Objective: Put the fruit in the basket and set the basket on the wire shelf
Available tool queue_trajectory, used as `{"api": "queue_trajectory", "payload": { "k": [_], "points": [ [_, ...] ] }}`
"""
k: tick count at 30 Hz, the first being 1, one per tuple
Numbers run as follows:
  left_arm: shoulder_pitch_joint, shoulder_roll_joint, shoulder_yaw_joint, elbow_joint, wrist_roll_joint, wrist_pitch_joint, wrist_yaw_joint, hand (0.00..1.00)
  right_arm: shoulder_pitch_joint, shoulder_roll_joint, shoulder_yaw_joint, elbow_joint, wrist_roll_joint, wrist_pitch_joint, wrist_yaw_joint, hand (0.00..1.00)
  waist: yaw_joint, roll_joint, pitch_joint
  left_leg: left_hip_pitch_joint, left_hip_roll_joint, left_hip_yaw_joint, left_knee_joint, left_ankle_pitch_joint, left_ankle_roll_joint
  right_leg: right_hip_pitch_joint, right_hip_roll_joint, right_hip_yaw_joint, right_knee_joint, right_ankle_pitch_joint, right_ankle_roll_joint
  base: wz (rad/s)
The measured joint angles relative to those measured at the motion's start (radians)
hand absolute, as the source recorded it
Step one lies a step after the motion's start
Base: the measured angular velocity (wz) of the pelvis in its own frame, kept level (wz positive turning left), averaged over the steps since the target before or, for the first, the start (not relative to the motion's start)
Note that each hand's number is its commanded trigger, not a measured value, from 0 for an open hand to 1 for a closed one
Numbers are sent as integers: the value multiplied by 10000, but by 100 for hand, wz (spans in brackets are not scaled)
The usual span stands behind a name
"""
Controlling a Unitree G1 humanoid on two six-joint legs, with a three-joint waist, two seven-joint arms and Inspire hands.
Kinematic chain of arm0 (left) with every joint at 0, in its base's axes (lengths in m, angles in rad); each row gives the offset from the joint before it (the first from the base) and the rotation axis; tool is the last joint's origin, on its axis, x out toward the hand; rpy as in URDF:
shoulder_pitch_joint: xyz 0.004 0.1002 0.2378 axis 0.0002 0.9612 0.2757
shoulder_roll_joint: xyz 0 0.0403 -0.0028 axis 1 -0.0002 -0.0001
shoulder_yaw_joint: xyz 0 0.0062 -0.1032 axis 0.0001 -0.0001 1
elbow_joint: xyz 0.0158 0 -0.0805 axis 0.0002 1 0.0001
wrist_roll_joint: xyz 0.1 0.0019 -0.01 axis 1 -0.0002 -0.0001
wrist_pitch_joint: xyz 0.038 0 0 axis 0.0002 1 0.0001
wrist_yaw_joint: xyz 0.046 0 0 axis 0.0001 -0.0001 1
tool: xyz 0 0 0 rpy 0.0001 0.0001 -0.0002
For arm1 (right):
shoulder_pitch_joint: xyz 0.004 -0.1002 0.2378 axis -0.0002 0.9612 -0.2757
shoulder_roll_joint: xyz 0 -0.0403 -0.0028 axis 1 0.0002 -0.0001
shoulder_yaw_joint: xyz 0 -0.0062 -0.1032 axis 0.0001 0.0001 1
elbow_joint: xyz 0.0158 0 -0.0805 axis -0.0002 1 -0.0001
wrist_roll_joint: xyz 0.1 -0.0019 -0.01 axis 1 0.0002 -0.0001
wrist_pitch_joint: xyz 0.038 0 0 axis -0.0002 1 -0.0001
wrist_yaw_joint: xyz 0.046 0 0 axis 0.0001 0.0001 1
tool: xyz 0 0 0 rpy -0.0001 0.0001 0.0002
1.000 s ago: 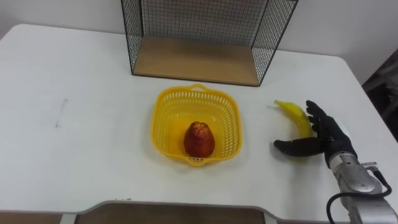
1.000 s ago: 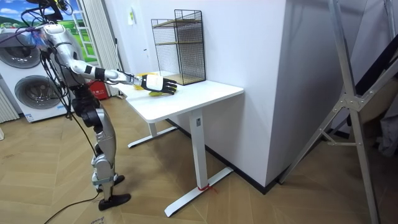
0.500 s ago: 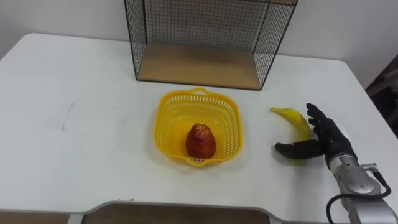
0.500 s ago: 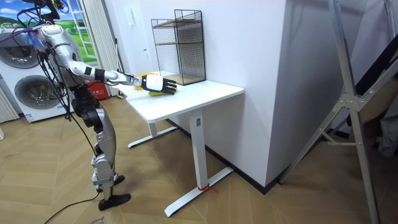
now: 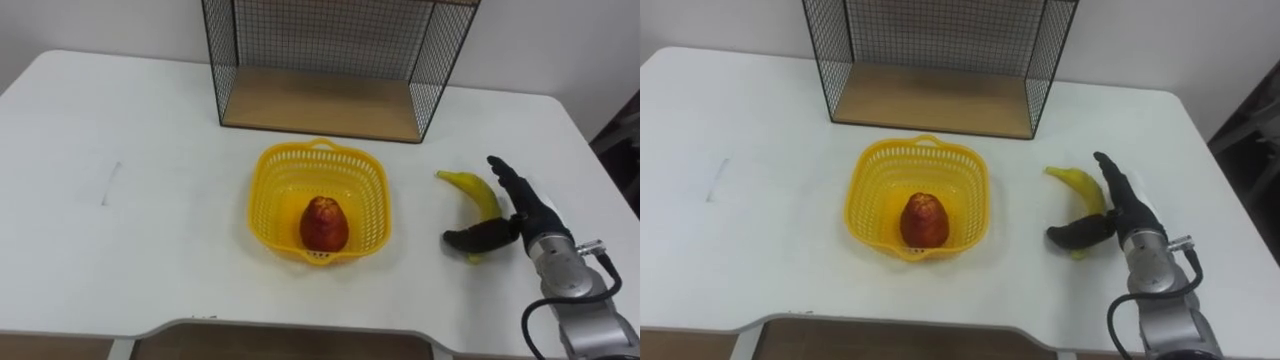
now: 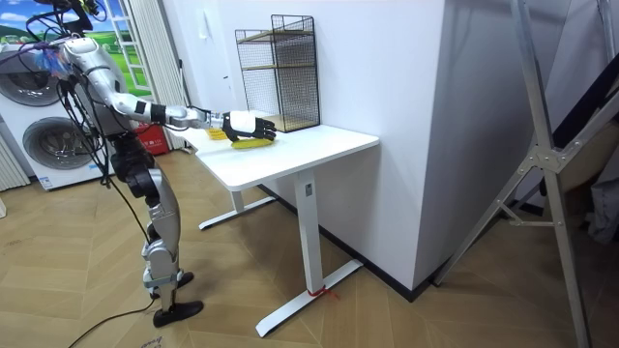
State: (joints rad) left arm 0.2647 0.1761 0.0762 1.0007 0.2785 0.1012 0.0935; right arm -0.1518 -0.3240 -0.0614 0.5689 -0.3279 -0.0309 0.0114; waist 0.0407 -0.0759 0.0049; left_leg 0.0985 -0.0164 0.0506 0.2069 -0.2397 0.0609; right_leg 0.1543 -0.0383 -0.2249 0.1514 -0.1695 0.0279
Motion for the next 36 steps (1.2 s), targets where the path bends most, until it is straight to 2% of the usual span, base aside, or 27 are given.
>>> {"api": "queue_trajectory", "payload": {
  "k": [4,21,32,36],
  "points": [
    [-38,0,0,-57,-2,-3,0,0,0,1,0,11,-275,-16,0,0,73,-58,-37,2,-12,-5,0,0,1,-15,-7,3,1,0,0,0],
    [30,18,-1,-78,-5,13,-102,0,26,0,3,-9,-353,115,36,0,159,-201,-42,14,-31,-66,-21,2,4,-8,-21,-56,-2,0,0,0],
    [21,20,0,9,-3,11,-101,0,30,8,2,198,-330,101,33,0,196,-162,-32,154,-45,-72,-24,3,8,73,-33,-52,-5,0,0,0],
    [89,20,10,13,0,13,-102,0,30,16,-18,522,-113,-14,45,0,193,-159,-28,172,-46,-73,-26,1,8,165,-30,-19,-7,0,0,0]
  ]
}}
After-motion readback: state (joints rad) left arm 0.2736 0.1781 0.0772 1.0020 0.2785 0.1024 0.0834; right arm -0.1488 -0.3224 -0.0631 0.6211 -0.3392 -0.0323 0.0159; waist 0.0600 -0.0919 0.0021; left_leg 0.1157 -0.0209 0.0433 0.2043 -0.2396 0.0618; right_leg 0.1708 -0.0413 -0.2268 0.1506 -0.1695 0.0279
